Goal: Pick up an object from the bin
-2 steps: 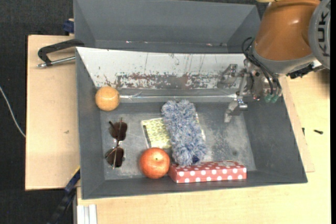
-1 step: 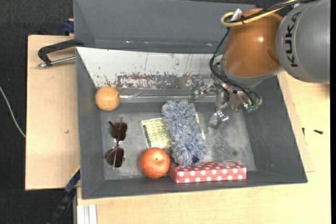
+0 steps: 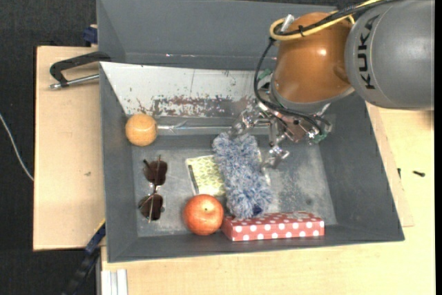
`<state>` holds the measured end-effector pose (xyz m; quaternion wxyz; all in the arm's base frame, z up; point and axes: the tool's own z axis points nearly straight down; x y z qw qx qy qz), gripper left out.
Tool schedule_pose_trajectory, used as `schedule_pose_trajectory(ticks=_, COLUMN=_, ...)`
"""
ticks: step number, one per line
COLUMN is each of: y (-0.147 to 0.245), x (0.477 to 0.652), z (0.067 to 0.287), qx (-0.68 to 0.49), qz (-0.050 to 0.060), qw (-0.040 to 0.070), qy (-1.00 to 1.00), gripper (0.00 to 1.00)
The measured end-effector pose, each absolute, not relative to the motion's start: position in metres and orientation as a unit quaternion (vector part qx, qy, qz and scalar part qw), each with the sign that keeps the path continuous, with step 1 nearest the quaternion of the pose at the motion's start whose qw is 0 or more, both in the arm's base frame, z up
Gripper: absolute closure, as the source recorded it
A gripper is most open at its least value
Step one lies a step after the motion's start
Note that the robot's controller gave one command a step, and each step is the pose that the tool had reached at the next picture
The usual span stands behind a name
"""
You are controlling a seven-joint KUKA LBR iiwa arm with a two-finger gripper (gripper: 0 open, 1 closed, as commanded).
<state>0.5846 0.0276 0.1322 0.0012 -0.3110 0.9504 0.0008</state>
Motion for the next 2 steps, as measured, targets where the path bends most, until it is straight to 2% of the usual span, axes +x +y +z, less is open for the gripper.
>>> schedule_pose_trajectory(ticks=1, y=0.026, x=0.577, z=0.126, qx=-0.368, qz=0.0, qw=0.001, qy=0.93, gripper=0.0)
schedule_pose_trajectory(ticks=2, y=0.025, x=0.564, z=0.073, qx=-0.541, qz=-0.002, qw=0.012, qy=0.841, gripper=0.0)
